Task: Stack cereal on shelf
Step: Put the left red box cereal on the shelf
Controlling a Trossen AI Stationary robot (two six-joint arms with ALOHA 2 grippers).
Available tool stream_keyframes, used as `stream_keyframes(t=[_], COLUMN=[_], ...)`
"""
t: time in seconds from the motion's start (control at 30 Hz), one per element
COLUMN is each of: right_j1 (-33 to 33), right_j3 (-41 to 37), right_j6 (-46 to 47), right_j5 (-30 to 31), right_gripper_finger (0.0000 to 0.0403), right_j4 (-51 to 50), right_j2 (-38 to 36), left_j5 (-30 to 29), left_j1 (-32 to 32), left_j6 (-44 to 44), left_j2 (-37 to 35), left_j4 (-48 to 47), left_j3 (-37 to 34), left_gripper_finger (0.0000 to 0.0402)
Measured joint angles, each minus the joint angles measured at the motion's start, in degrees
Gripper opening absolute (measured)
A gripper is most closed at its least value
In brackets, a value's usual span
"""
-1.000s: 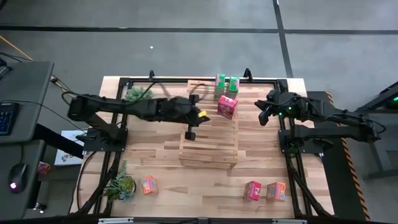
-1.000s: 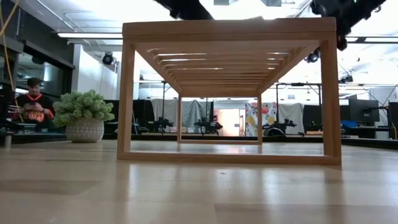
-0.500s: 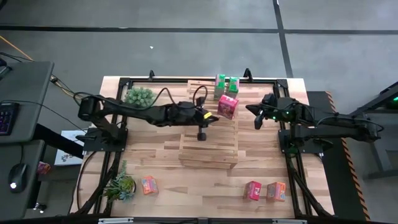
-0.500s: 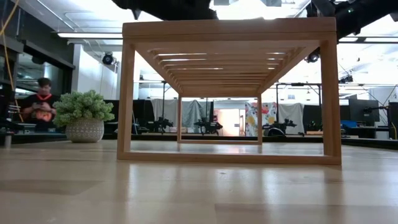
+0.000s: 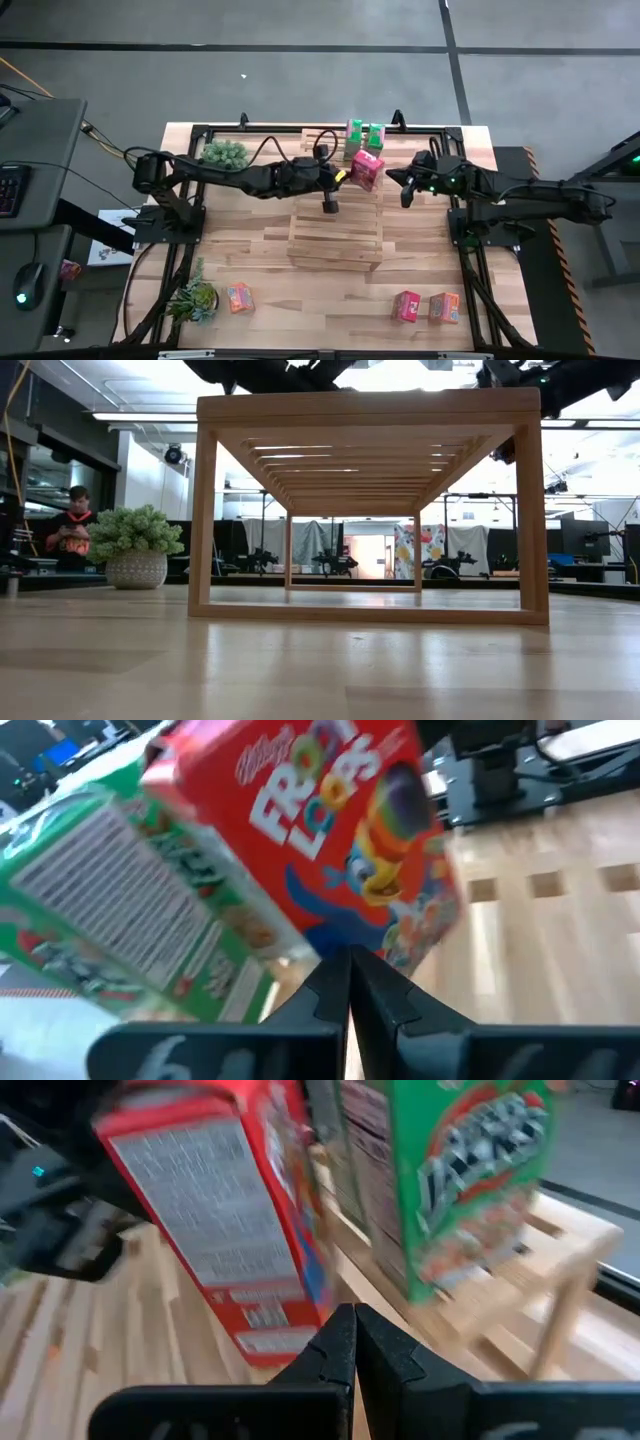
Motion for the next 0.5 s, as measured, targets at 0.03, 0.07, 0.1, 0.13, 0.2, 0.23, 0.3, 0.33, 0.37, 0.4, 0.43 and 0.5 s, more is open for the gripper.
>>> stream_keyframes(t=[0.03, 0.07, 0.1, 0.13, 0.2, 0.23, 0.3, 0.33, 0.37, 0.4, 0.43, 0.5], right_j1=[0.0, 0.0, 0.0, 0.0, 0.0, 0.0, 0.0, 0.0, 0.0, 0.0, 0.0, 0.36], right_j3=[0.0, 0.0, 0.0, 0.0, 0.0, 0.0, 0.0, 0.0, 0.0, 0.0, 0.0, 0.0], right_j6=[0.0, -0.02, -0.24, -0.34, -0.33, -0.22, 0.05, 0.19, 0.73, 1.36, 1.74, 2.61], right_j5=[-0.24, -0.32, -0.26, -0.04, 0.71, 0.74, 0.73, 0.7, 0.43, 0.02, -0.61, -1.04], right_gripper_finger=[0.0, 0.0, 0.0, 0.0, 0.0, 0.0, 0.0, 0.0, 0.0, 0.0, 0.0, 0.0], right_j4=[1.77, 3.18, 4.54, 5.53, 6.45, 6.63, 6.65, 6.69, 6.66, 6.64, 6.7, 6.63], right_j2=[0.95, 1.79, 2.59, 3.26, 4.23, 4.62, 5.12, 5.38, 5.58, 5.76, 5.92, 5.98], left_j5=[0.05, 0.36, 0.98, 1.4, 2.12, 2.64, 3.68, 4.2, 4.78, 4.78, 4.88, 4.91], left_j1=[0.32, 0.66, 0.97, 1.26, 1.56, 1.64, 1.97, 2.14, 2.29, 2.33, 2.41, 2.7], left_j6=[-0.14, -0.46, -0.63, -1.03, -1.54, -1.58, -1.72, -1.93, -2.06, -2.34, -2.49, -2.45], left_j2=[0.01, 0.01, 0.01, 0.01, -0.01, 0.01, 0.01, 0.01, 0.08, 0.48, 0.8, 1.31], left_j4=[-0.24, -0.27, -0.22, -0.07, 0.21, 0.26, 0.27, 0.27, 0.31, 1.01, 1.53, 2.03], left_j3=[0.01, 0.0, 0.02, -0.01, 0.01, -0.01, 0.0, 0.0, -0.01, 0.0, 0.02, -0.05], left_gripper_finger=[0.0, 0.0, 0.0, 0.0, 0.0, 0.0, 0.0, 0.0, 0.0, 0.0, 0.0, 0.0])
